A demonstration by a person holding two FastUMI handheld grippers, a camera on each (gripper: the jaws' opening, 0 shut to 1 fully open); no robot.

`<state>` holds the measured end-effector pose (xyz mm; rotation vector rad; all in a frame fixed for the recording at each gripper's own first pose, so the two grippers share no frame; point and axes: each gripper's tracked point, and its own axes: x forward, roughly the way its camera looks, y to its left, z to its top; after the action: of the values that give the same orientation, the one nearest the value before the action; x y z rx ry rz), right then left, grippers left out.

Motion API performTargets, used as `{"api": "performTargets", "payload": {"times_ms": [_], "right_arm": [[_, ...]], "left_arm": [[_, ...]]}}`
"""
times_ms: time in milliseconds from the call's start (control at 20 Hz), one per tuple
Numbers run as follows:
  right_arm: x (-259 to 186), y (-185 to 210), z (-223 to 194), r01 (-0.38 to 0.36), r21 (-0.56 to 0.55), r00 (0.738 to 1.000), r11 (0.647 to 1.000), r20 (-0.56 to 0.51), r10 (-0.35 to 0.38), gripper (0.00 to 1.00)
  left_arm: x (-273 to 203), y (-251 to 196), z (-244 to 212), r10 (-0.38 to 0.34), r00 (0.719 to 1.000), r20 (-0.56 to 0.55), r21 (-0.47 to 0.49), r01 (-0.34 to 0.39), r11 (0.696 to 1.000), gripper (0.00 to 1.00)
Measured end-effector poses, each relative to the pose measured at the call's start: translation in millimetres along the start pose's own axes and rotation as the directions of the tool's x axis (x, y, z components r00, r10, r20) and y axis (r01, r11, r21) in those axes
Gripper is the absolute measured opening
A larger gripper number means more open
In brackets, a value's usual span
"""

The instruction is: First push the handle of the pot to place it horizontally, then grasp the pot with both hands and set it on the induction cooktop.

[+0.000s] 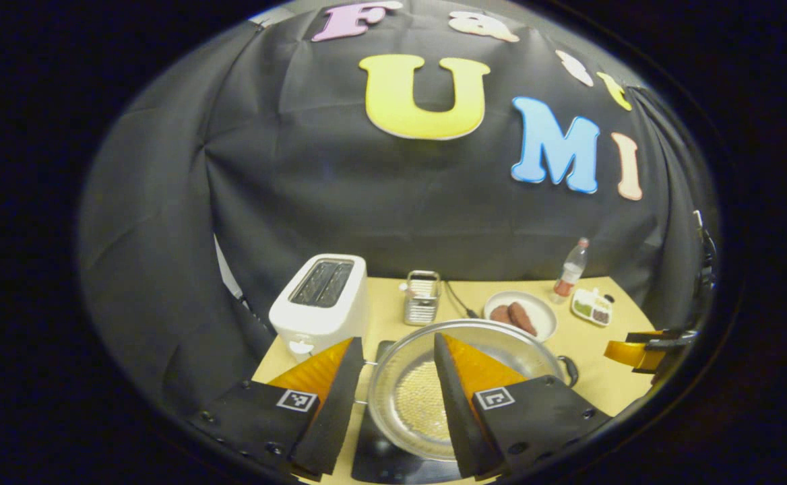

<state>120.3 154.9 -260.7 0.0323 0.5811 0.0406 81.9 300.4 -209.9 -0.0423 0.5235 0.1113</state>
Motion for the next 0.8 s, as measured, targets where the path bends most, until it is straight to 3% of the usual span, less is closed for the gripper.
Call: {"api": "performTargets", "payload": {"times_ms": [250, 350, 550, 600, 650, 750, 800], "right_arm": [[-78, -51, 72, 0.004, -0.03, 0.979, 1.0, 0.206, 0.003, 0.89], [-111, -72, 100, 0.009, -0.03, 0.958, 1.0, 0.287, 0.0, 0.89], [-173, -107, 147, 0.02, -0.035, 0.905, 0.999, 0.426, -0.003, 0.89], [-186, -118, 157, 0.036, -0.031, 0.889, 0.999, 0.457, -0.018, 0.89], [-197, -125, 167, 0.038, -0.032, 0.871, 0.999, 0.49, -0.017, 0.91], [-215, -136, 175, 0.039, -0.039, 0.848, 0.998, 0.53, -0.013, 0.96], [-220, -140, 179, 0.034, -0.04, 0.843, 0.999, 0.539, -0.007, 0.96]], "left_arm": [[-68, -90, 59, -0.022, 0.982, 0.187, 0.001, 0.023, 1.0, 0.73], [-96, -129, 84, -0.04, 0.963, 0.267, 0.006, 0.04, 0.999, 0.68], [-146, -199, 136, -0.087, 0.907, 0.412, 0.039, 0.077, 0.996, 0.68], [-157, -211, 145, -0.093, 0.896, 0.434, 0.047, 0.081, 0.996, 0.82], [-166, -222, 151, -0.093, 0.887, 0.452, 0.047, 0.08, 0.996, 0.9], [-178, -235, 152, -0.082, 0.881, 0.466, 0.043, 0.07, 0.997, 1.0], [-188, -237, 154, -0.066, 0.88, 0.47, 0.041, 0.053, 0.998, 1.0]]}}
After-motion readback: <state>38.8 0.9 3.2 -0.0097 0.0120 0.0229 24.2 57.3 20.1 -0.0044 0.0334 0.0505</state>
